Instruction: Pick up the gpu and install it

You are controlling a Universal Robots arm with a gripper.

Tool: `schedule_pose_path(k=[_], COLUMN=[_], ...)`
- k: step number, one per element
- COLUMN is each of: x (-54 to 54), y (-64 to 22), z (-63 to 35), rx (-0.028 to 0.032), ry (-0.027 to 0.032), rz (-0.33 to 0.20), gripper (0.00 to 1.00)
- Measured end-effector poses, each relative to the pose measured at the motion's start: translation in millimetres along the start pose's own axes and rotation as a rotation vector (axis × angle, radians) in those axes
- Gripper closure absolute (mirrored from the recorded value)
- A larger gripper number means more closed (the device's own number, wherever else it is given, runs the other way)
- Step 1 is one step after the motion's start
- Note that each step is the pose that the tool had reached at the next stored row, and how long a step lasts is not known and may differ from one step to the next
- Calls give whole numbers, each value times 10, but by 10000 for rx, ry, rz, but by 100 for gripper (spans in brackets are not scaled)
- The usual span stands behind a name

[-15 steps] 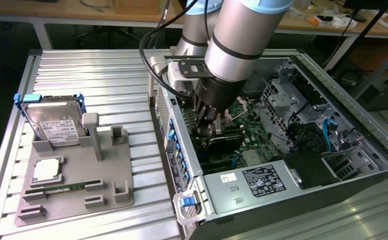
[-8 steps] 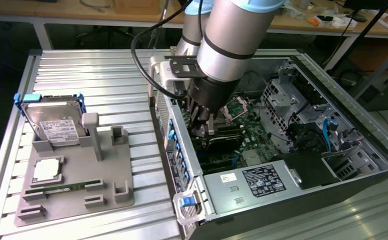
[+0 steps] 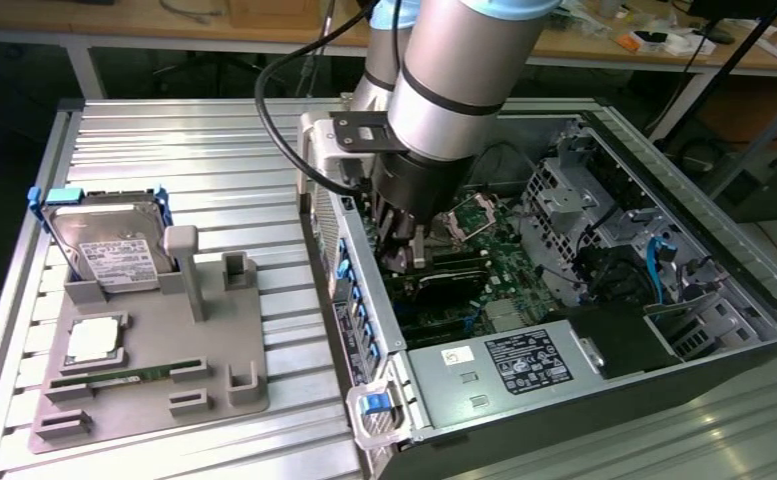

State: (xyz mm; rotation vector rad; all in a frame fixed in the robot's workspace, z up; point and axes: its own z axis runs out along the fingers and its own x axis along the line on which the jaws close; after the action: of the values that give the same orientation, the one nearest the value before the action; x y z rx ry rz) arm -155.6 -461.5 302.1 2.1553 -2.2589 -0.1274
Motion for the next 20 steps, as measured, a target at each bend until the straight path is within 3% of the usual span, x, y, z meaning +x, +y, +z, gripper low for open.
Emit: schedule_pose_path(k=[20], x=[-35], y=[24], z=[-73], rx=[-32], ry=[4], rz=[2], gripper=[89])
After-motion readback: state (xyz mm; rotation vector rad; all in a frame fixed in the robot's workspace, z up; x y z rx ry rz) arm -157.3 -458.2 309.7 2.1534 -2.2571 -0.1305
